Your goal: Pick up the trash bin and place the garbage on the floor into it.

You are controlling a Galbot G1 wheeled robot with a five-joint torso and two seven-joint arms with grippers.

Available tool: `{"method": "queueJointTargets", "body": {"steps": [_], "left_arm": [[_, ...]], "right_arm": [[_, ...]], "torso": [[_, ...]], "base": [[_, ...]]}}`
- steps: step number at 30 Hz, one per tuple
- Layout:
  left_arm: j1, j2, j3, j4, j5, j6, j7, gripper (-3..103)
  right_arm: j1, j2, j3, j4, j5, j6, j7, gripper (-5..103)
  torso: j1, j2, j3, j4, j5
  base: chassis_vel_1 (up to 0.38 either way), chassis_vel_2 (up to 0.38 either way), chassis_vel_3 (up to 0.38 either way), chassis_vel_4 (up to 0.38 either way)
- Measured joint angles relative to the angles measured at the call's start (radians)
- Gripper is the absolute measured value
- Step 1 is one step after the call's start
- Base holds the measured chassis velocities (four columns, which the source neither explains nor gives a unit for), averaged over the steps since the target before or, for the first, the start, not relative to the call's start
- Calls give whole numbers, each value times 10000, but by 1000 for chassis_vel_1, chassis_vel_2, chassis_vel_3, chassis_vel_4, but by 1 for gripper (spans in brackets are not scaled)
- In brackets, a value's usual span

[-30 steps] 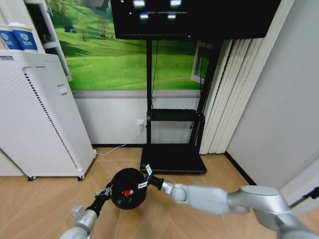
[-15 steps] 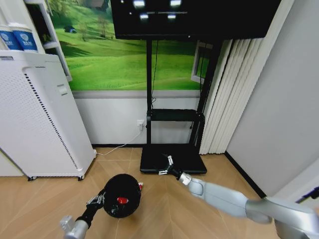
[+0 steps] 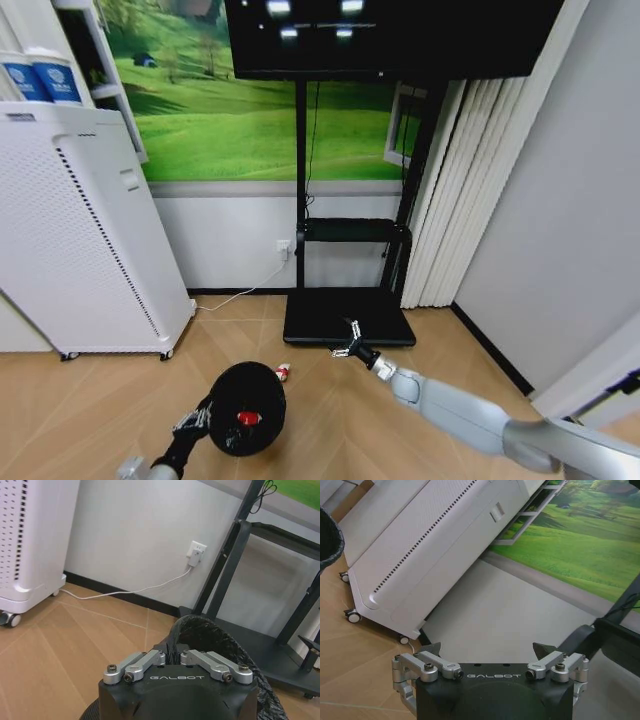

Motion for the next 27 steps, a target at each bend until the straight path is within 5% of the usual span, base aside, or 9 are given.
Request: {"method": "queueJointTargets", "body": {"steps": [10,27], "left_arm": [[354,-271,-95,-17,227,-145,202,7],[836,-634,-102,113,638,-369,364,7]], "right_arm": [[8,265,-330,-161,320,0,-319,100],[-846,-319,386,544,-122,1,85,100]], "torso": [[1,0,2,-7,-1],[2,-1,1,-1,0]], "base": [[-59,56,60,-43],[-74,72,68,-74]]}}
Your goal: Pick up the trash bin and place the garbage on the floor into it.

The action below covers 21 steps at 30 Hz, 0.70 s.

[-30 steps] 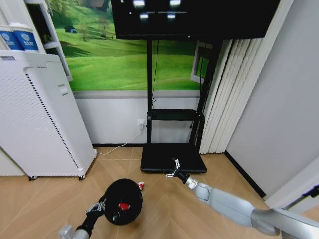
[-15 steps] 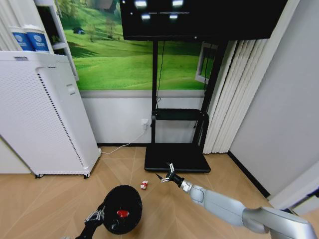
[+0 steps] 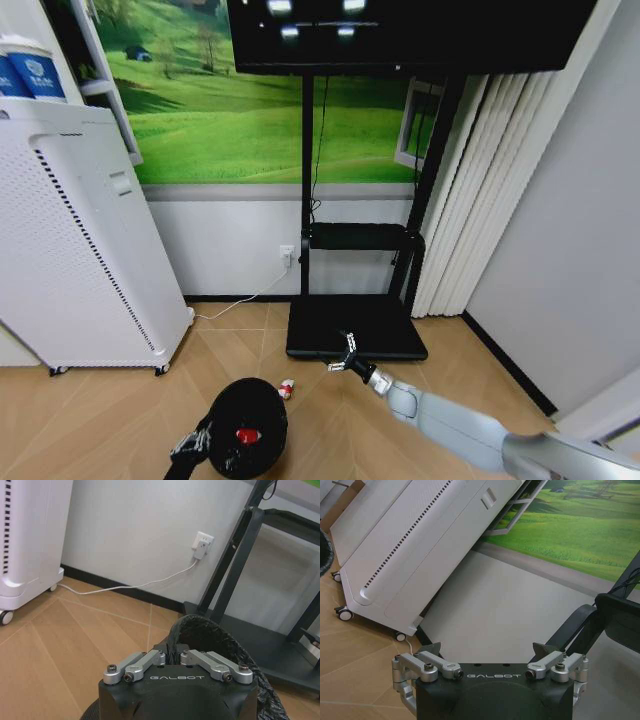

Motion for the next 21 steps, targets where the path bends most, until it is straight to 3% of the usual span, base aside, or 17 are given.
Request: {"method": "queueJointTargets", "body": {"steps": [10,21], "left_arm": [[616,-145,-530,-331,43,-48,2,7],[1412,-416,-1211,-425,76,-281,74,7]], "right_arm": [[-98,157,263,-548,-200,0,-34,100],[-248,559,229,-948,-423,0,355,100]], "torso": [[0,-1,0,-4,0],[0,-2,0,2,-4]], "base": [[3,-3,-1,5],[90,112,-88,-82]]}}
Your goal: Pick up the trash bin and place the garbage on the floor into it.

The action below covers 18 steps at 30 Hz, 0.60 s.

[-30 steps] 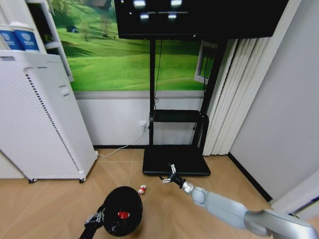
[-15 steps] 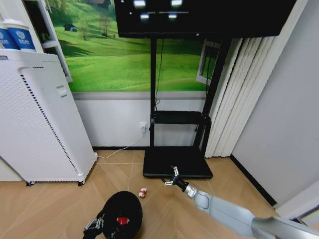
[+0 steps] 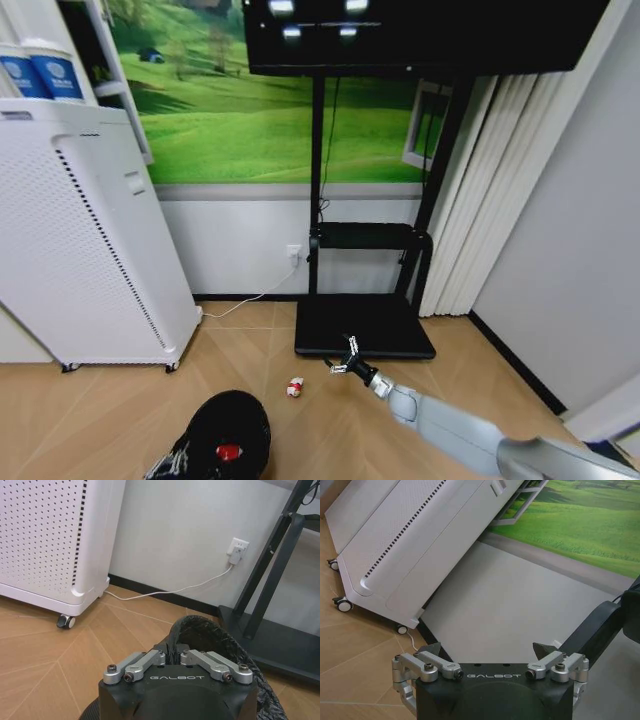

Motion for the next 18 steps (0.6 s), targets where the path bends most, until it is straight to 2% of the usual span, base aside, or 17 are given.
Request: {"method": "queueJointTargets", "body": {"steps": [7,13,18], "left_arm": [[33,23,-198,41,-107,-12,25,7],[98,-37,-246,51,-149,-20,29,7],[204,-122,-324,40,-176,-28,29,7]], "right_arm": [[-37,89,-312,-376,-86,-1,87,100],[74,149,-751,-677,-106,-2,-20,100],[325,521,-1452,-1329,160,-2,-294,100]], "torso": [[0,0,1,-10,3],[0,0,1,-6,1],[0,0,2,-3,3]], "base": [[4,-2,-5,-3],[0,0,0,0],[0,0,0,0]]}}
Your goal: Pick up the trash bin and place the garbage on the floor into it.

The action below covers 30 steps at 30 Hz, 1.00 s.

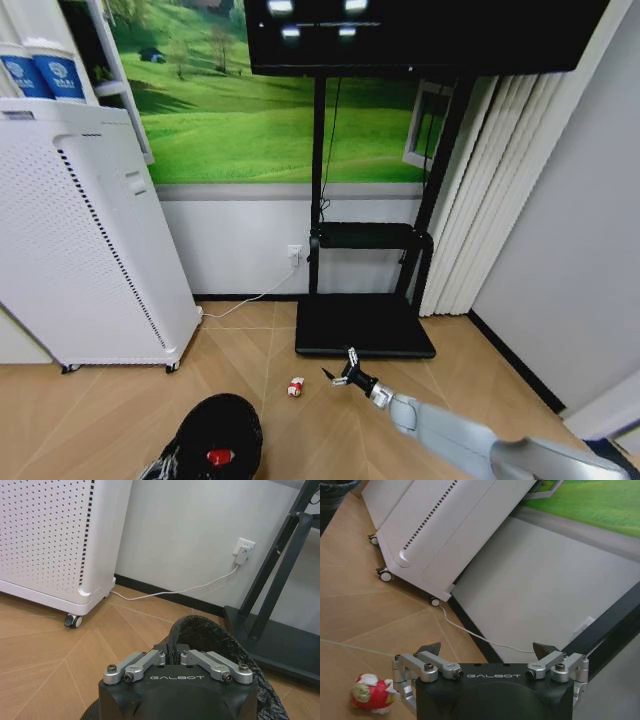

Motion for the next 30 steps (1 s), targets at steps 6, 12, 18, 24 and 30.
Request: {"method": "queueJointTargets", "body": {"steps": [6,12,18,24,30], "left_arm": [[91,-23,-160,-49,-51,-3,3,7],[79,-43,-173,-53,-99,-8,22,7],[15,-58,-119,-24,-96,-9,27,7],[-20,-41,-162,-21,-149,-8,16,7],[-81,-50,-82,0,-147,9,6,7]], "right_arm": [[235,382,-1073,-306,739,0,-612,100],[321,1506,-1625,-1143,883,-138,-656,100],[193,2606,-1679,-1767,916,-482,-134,100],[124,3018,-1687,-2147,1231,-875,238,100],[126,2801,-1718,-2108,1258,-796,-90,100]], "torso": [[0,1,0,-3,-2],[1,0,0,-3,1],[1,1,0,3,2],[1,0,0,-4,-3],[0,0,0,-3,-1]], "base": [[0,0,0,0],[0,0,0,0],[0,0,0,0],[0,0,0,0],[0,0,0,0]]}}
